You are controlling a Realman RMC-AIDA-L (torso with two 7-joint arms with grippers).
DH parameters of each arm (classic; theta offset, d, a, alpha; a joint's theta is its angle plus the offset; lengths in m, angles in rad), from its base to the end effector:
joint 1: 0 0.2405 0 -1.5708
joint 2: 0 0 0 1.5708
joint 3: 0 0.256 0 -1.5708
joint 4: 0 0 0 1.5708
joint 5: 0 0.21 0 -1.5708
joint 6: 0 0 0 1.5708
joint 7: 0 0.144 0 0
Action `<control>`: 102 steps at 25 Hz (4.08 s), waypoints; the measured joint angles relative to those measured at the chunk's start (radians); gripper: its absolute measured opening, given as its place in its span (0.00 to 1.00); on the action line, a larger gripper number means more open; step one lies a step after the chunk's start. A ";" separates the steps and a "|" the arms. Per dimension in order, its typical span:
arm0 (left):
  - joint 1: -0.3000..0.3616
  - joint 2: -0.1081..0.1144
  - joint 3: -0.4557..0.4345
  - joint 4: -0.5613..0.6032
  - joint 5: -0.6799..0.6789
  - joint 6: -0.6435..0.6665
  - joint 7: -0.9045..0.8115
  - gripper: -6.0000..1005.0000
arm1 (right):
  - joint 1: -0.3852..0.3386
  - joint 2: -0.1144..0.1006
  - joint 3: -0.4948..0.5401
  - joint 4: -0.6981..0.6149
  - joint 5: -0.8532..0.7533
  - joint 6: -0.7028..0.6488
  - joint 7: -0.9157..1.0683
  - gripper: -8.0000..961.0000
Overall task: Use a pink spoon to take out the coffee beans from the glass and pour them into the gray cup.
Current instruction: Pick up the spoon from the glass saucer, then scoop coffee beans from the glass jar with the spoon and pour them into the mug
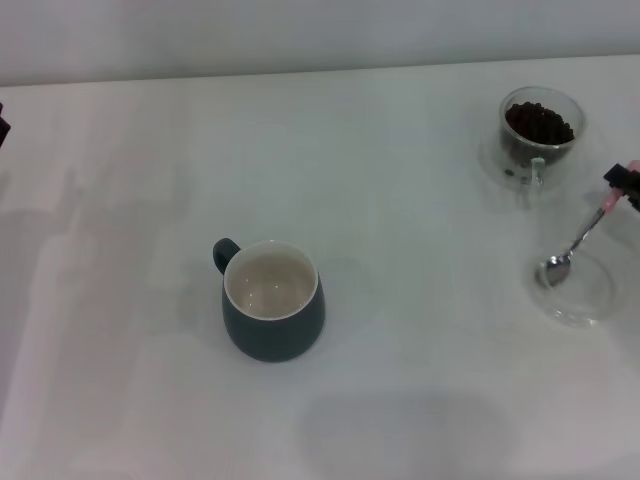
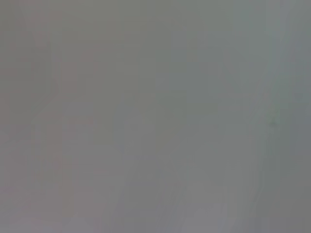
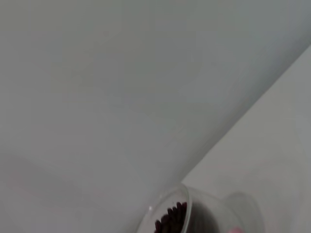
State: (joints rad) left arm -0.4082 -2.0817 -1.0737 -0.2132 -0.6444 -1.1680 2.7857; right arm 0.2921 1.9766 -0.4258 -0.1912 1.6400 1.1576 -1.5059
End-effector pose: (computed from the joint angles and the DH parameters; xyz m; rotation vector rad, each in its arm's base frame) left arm -0.3218 0.3337 -0.0065 -1.5184 -0.6880 -0.8971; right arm 0.4135 0.2753 0.0365 -1.4082 1.6172 1.0967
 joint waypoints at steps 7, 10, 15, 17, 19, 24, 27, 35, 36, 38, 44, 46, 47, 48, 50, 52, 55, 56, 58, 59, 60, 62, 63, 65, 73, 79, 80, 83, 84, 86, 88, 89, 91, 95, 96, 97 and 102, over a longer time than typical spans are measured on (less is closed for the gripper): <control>0.002 0.000 0.000 0.000 0.000 -0.001 0.000 0.89 | 0.002 0.000 0.001 -0.001 0.074 0.041 0.003 0.16; 0.002 0.000 0.000 0.000 0.000 -0.001 0.000 0.89 | 0.010 -0.005 0.001 -0.002 0.086 0.053 0.012 0.16; 0.002 0.000 0.000 0.000 0.000 -0.005 0.000 0.89 | 0.024 -0.007 0.019 -0.032 0.129 0.102 0.010 0.16; 0.002 0.000 0.000 0.000 0.000 -0.008 0.000 0.89 | 0.039 0.000 0.022 -0.082 0.151 0.112 0.001 0.16; 0.002 0.000 0.000 0.000 0.000 -0.010 0.000 0.89 | 0.060 0.005 0.023 -0.127 0.167 0.113 -0.024 0.16; 0.002 0.000 0.000 0.000 0.000 -0.011 0.000 0.89 | 0.135 -0.007 0.020 -0.177 0.179 0.109 -0.166 0.16; 0.002 -0.001 0.000 0.000 0.000 -0.011 0.000 0.89 | 0.169 -0.012 0.012 -0.181 0.173 0.110 -0.276 0.16; 0.013 -0.002 0.000 -0.004 0.000 -0.011 -0.004 0.89 | 0.184 0.007 -0.038 -0.183 0.168 0.078 -0.531 0.16; 0.014 -0.002 0.000 -0.004 0.000 -0.011 -0.004 0.89 | 0.184 0.009 -0.039 -0.183 0.168 0.076 -0.543 0.16; 0.014 -0.002 0.000 -0.004 0.000 -0.011 -0.004 0.89 | 0.182 0.017 -0.039 -0.181 0.168 0.066 -0.574 0.16; 0.008 -0.002 0.000 -0.005 0.000 -0.010 -0.004 0.89 | 0.183 0.032 -0.042 -0.168 0.168 0.008 -0.633 0.16; 0.006 -0.002 0.000 -0.005 0.000 -0.009 -0.003 0.89 | 0.188 0.034 -0.043 -0.160 0.170 -0.003 -0.657 0.16; 0.006 -0.002 0.000 -0.005 0.000 -0.009 -0.003 0.89 | 0.190 0.035 -0.043 -0.155 0.171 -0.007 -0.672 0.16; 0.006 -0.001 0.000 -0.005 0.000 -0.009 -0.003 0.89 | 0.194 0.035 -0.043 -0.147 0.174 -0.013 -0.692 0.16; 0.005 -0.001 0.000 -0.005 0.000 -0.009 -0.003 0.89 | 0.202 0.035 -0.043 -0.129 0.176 -0.025 -0.731 0.16; 0.005 -0.001 0.000 -0.005 0.000 -0.009 -0.003 0.89 | 0.209 0.035 -0.041 -0.114 0.177 -0.036 -0.768 0.16; 0.006 -0.001 0.000 -0.004 0.000 -0.009 -0.003 0.89 | 0.221 0.036 -0.040 -0.096 0.178 -0.062 -0.799 0.16; 0.007 -0.001 0.000 -0.003 0.000 -0.009 -0.003 0.89 | 0.224 0.036 -0.041 -0.091 0.178 -0.070 -0.803 0.16; 0.007 -0.001 0.000 -0.003 0.001 -0.009 -0.003 0.89 | 0.227 0.036 -0.040 -0.082 0.178 -0.081 -0.804 0.16; 0.007 -0.001 0.000 -0.003 0.001 -0.009 -0.003 0.89 | 0.227 0.036 -0.037 -0.077 0.178 -0.084 -0.805 0.16; 0.007 -0.001 0.000 -0.003 0.001 -0.009 -0.003 0.89 | 0.227 0.036 -0.034 -0.073 0.179 -0.086 -0.806 0.16; 0.007 -0.001 0.000 -0.003 0.001 -0.009 -0.003 0.89 | 0.228 0.036 -0.030 -0.065 0.184 -0.096 -0.807 0.16; 0.007 -0.001 0.000 -0.003 0.001 -0.008 -0.003 0.89 | 0.228 0.036 -0.029 -0.058 0.192 -0.102 -0.806 0.16; 0.006 -0.001 0.000 -0.002 0.001 -0.007 -0.003 0.89 | 0.228 0.037 -0.029 -0.044 0.209 -0.112 -0.800 0.16; 0.007 -0.001 0.000 -0.001 0.001 -0.005 0.000 0.89 | 0.229 0.037 -0.027 0.003 0.259 -0.134 -0.731 0.16; 0.011 0.000 0.000 -0.003 0.000 -0.008 0.000 0.89 | 0.231 0.037 -0.027 0.019 0.293 -0.173 -0.632 0.16; 0.012 0.000 0.000 -0.004 0.000 -0.009 0.000 0.89 | 0.231 0.037 -0.027 0.020 0.294 -0.181 -0.612 0.16; 0.013 -0.001 0.000 -0.007 0.000 -0.010 0.000 0.89 | 0.231 0.037 -0.027 0.021 0.300 -0.201 -0.530 0.16; 0.012 -0.001 0.000 -0.007 0.000 -0.010 0.000 0.89 | 0.230 0.037 -0.027 0.021 0.304 -0.206 -0.506 0.16; 0.010 0.000 0.000 -0.007 0.000 -0.011 0.000 0.89 | 0.229 0.037 -0.027 0.020 0.311 -0.224 -0.463 0.16; 0.008 0.000 0.000 -0.008 0.000 -0.011 0.000 0.89 | 0.229 0.036 -0.027 0.016 0.315 -0.249 -0.424 0.16; 0.007 0.000 0.000 -0.008 0.000 -0.011 0.000 0.89 | 0.230 0.035 -0.027 0.014 0.317 -0.262 -0.404 0.16; 0.007 0.000 0.000 -0.008 0.000 -0.012 0.000 0.89 | 0.231 0.035 -0.027 0.013 0.319 -0.273 -0.375 0.16; 0.008 0.001 0.000 -0.006 0.000 -0.015 0.000 0.89 | 0.232 0.033 -0.027 0.010 0.321 -0.285 -0.306 0.16; 0.009 0.001 -0.001 -0.005 0.000 -0.018 0.000 0.89 | 0.232 0.033 -0.027 0.010 0.321 -0.286 -0.291 0.16; 0.010 0.001 -0.005 -0.003 -0.001 -0.023 0.000 0.89 | 0.232 0.033 -0.027 0.009 0.322 -0.288 -0.278 0.16; 0.013 0.002 -0.012 -0.002 -0.001 -0.040 0.000 0.89 | 0.231 0.034 -0.027 0.012 0.352 -0.299 -0.221 0.16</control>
State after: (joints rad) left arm -0.3947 -2.0800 -1.0860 -0.2153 -0.6458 -1.2077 2.7858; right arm 0.5231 2.0102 -0.4525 -0.1789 1.9923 0.8590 -1.7273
